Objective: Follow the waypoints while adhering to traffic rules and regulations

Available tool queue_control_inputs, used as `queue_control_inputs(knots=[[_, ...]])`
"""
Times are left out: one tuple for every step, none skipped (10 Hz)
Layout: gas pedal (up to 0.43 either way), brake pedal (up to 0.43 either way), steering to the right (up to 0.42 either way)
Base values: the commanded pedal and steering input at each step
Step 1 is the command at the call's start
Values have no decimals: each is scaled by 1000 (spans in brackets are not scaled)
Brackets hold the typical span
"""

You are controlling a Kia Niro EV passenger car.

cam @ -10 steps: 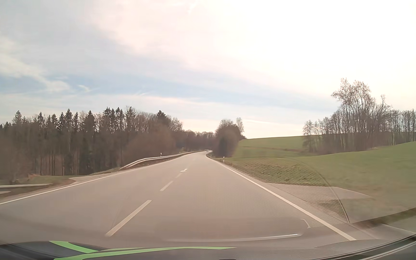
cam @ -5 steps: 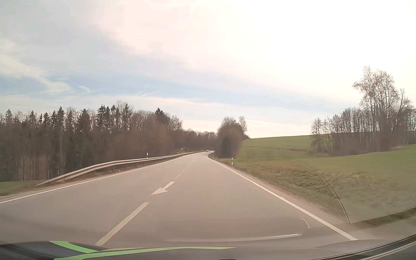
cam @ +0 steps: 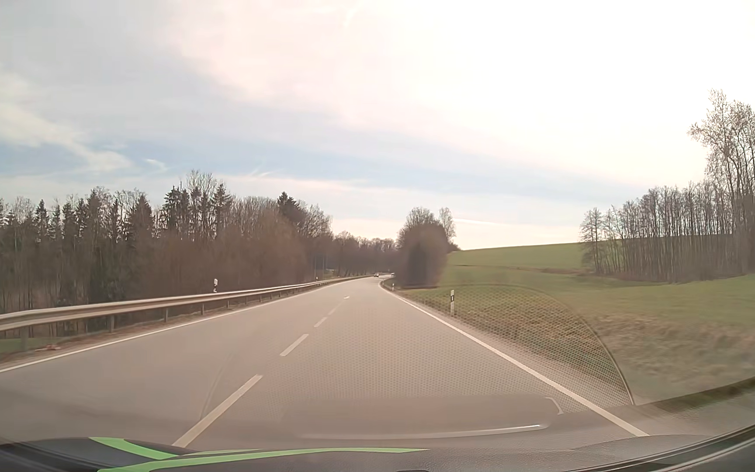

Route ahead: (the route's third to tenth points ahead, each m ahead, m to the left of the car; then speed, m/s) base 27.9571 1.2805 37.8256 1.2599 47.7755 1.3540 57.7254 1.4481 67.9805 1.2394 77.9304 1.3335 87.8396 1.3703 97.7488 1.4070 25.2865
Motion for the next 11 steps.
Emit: queue_control_inputs(knots=[[209,0,-1],[209,0,-1],[209,0,-1],[209,0,-1],[209,0,-1],[209,0,-1],[209,0,-1],[209,0,-1],[209,0,0],[209,0,0],[209,0,0]])
